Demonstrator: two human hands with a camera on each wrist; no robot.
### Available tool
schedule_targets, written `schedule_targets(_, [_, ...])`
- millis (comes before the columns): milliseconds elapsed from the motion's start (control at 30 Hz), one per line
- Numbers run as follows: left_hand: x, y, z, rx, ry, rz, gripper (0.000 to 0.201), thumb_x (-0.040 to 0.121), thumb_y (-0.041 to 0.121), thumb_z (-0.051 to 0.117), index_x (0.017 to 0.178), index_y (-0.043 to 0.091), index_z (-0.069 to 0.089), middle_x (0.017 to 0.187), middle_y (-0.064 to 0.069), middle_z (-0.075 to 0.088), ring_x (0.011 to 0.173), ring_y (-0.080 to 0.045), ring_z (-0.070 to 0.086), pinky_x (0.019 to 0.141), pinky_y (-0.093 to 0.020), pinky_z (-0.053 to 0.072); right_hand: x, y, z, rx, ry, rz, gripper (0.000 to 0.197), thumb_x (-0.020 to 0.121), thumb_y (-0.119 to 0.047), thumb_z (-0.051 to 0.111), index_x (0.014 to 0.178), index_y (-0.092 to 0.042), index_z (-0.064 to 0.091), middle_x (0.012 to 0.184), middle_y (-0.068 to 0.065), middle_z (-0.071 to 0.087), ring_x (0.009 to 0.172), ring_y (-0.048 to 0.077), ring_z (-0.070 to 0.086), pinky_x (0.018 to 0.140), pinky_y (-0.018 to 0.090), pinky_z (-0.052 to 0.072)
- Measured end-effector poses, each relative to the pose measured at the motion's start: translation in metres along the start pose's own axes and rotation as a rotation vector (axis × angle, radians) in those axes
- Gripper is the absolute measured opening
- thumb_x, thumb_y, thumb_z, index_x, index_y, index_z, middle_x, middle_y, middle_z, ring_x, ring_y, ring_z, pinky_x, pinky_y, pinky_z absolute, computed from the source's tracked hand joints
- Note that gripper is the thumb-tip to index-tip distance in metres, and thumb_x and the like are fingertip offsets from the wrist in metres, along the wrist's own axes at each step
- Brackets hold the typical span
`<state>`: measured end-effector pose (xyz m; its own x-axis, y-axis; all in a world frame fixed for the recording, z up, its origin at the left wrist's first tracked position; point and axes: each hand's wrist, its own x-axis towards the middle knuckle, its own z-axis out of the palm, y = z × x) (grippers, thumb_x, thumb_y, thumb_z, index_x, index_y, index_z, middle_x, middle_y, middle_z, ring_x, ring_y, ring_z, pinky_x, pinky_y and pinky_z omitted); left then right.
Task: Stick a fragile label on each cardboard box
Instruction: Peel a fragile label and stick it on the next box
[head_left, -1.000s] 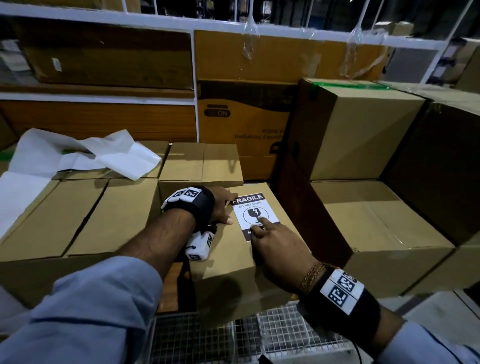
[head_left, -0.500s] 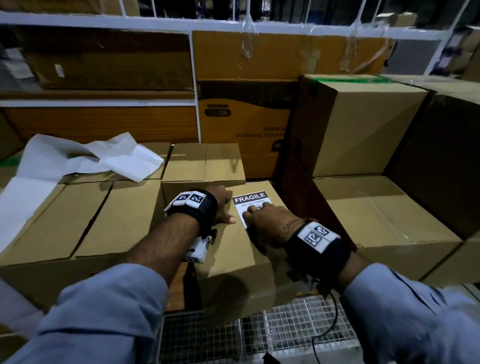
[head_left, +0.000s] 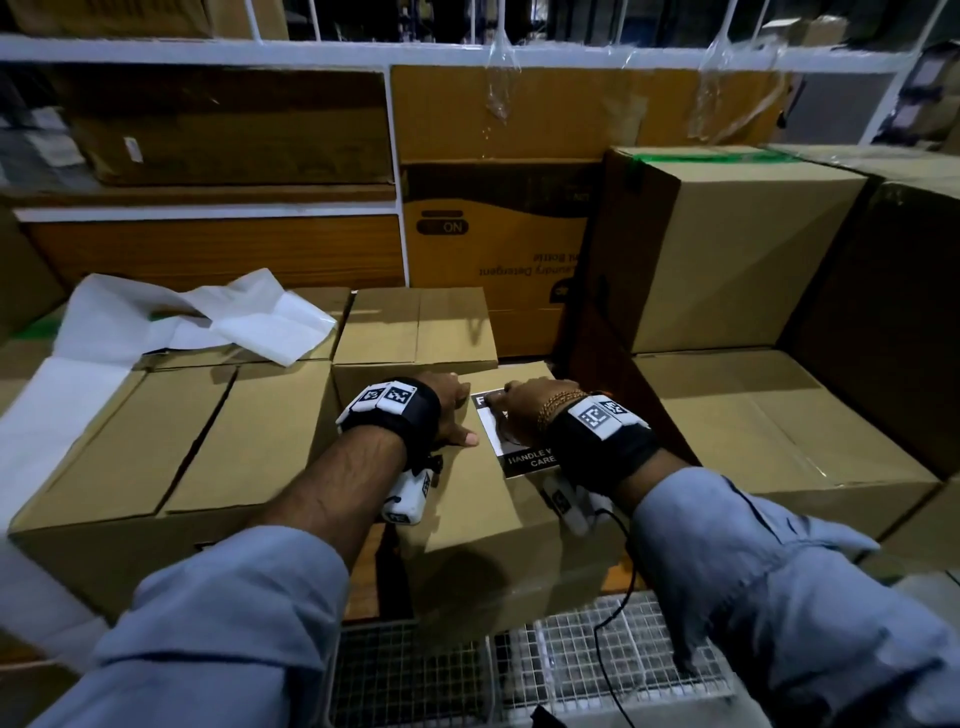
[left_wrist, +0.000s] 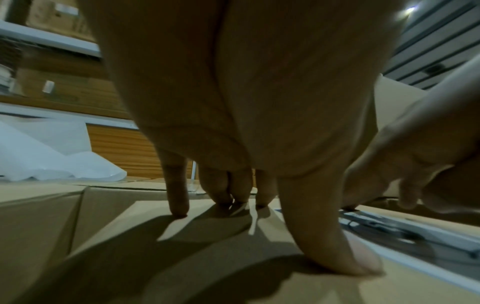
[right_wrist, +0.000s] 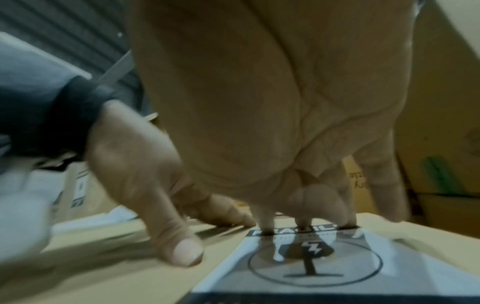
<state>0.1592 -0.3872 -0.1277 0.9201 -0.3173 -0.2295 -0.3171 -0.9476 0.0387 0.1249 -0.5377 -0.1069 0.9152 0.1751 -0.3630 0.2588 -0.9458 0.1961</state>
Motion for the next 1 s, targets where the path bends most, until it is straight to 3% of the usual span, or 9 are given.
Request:
schedule_targets(133, [0.000, -0.006, 0.001, 0.011, -0.031, 0.011, 0.095, 0.089, 0.062, 0.068, 0.162, 0.018, 0.027, 0.170, -0.009, 0.018, 0.151, -0.030, 0.032, 0.116, -0.033, 0.033, -0.001, 0.010, -0.001, 0.068, -0.046, 0.113, 0.050, 0.100, -0.043, 0.054, 0.147, -0.028, 0.050, 0.145, 0.005, 0.059, 0.127, 0.032, 0.058, 0.095, 0.048, 0.047])
schedule_targets(233, [0.001, -0.006, 0.002, 0.026, -0.042, 0.013, 0.097, 0.089, 0.063, 0.067, 0.163, 0.019, 0.023, 0.171, -0.008, 0.015, 0.152, -0.029, 0.030, 0.116, -0.033, 0.032, -0.009, 0.019, 0.001, 0.155, -0.015, 0.177, 0.055, 0.100, -0.057, 0.050, 0.141, -0.022, 0.057, 0.143, 0.006, 0.061, 0.127, 0.031, 0.059, 0.093, 0.043, 0.045])
schedule_targets(367, [0.000, -0.006, 0.001, 0.040, -0.057, 0.016, 0.097, 0.092, 0.063, 0.064, 0.165, 0.021, 0.017, 0.172, -0.006, 0.010, 0.153, -0.029, 0.028, 0.118, -0.034, 0.030, -0.031, 0.026, 0.009, 0.205, -0.004, 0.177, 0.046, 0.096, -0.035, 0.063, 0.136, -0.013, 0.060, 0.138, 0.009, 0.064, 0.122, 0.033, 0.063, 0.099, 0.041, 0.053])
schedule_targets(500, [-0.003, -0.004, 0.000, 0.028, -0.081, 0.004, 0.094, 0.094, 0.060, 0.061, 0.165, 0.021, 0.013, 0.172, -0.006, 0.006, 0.155, -0.029, 0.022, 0.121, -0.037, 0.026, -0.045, 0.027, 0.028, 0.262, -0.028, 0.168, 0.058, 0.089, -0.027, 0.075, 0.139, -0.013, 0.049, 0.139, 0.008, 0.059, 0.119, 0.033, 0.061, 0.094, 0.045, 0.050])
schedule_targets(633, [-0.007, -0.003, -0.001, 0.032, -0.081, 0.001, 0.094, 0.095, 0.061, 0.059, 0.165, 0.020, 0.011, 0.172, -0.007, 0.005, 0.156, -0.029, 0.021, 0.122, -0.037, 0.025, -0.051, 0.025, 0.041, 0.301, 0.025, 0.145, 0.050, 0.098, -0.020, 0.059, 0.145, -0.009, 0.045, 0.155, 0.010, 0.043, 0.127, 0.037, 0.056, 0.100, 0.046, 0.047])
schedule_targets(767, [-0.010, -0.002, 0.000, 0.029, -0.090, -0.020, 0.095, 0.096, 0.062, 0.057, 0.165, 0.021, 0.008, 0.172, -0.007, 0.002, 0.156, -0.030, 0.019, 0.122, -0.039, 0.025, -0.066, 0.023, 0.049, 0.295, 0.059, 0.156, 0.051, 0.101, -0.014, 0.054, 0.151, -0.009, 0.043, 0.166, 0.011, 0.028, 0.133, 0.037, 0.052, 0.108, 0.051, 0.047])
schedule_targets(900, [-0.023, 0.003, -0.003, 0.005, -0.084, -0.036, 0.093, 0.097, 0.061, 0.055, 0.165, 0.020, 0.007, 0.172, -0.009, 0.004, 0.155, -0.031, 0.021, 0.121, -0.040, 0.026, -0.087, 0.018, 0.062, 0.292, 0.124, 0.200, 0.047, 0.103, -0.016, 0.051, 0.150, -0.012, 0.046, 0.162, 0.008, 0.033, 0.130, 0.034, 0.054, 0.104, 0.050, 0.048])
schedule_targets(1000, [-0.042, 0.007, -0.010, 0.000, -0.078, -0.054, 0.087, 0.096, 0.061, 0.059, 0.163, 0.018, 0.023, 0.169, -0.011, 0.022, 0.150, -0.031, 0.033, 0.116, -0.038, 0.034, -0.099, 0.017, 0.068, 0.335, 0.165, 0.180, 0.040, 0.100, -0.018, 0.056, 0.140, -0.012, 0.056, 0.146, 0.011, 0.044, 0.121, 0.032, 0.058, 0.100, 0.043, 0.050])
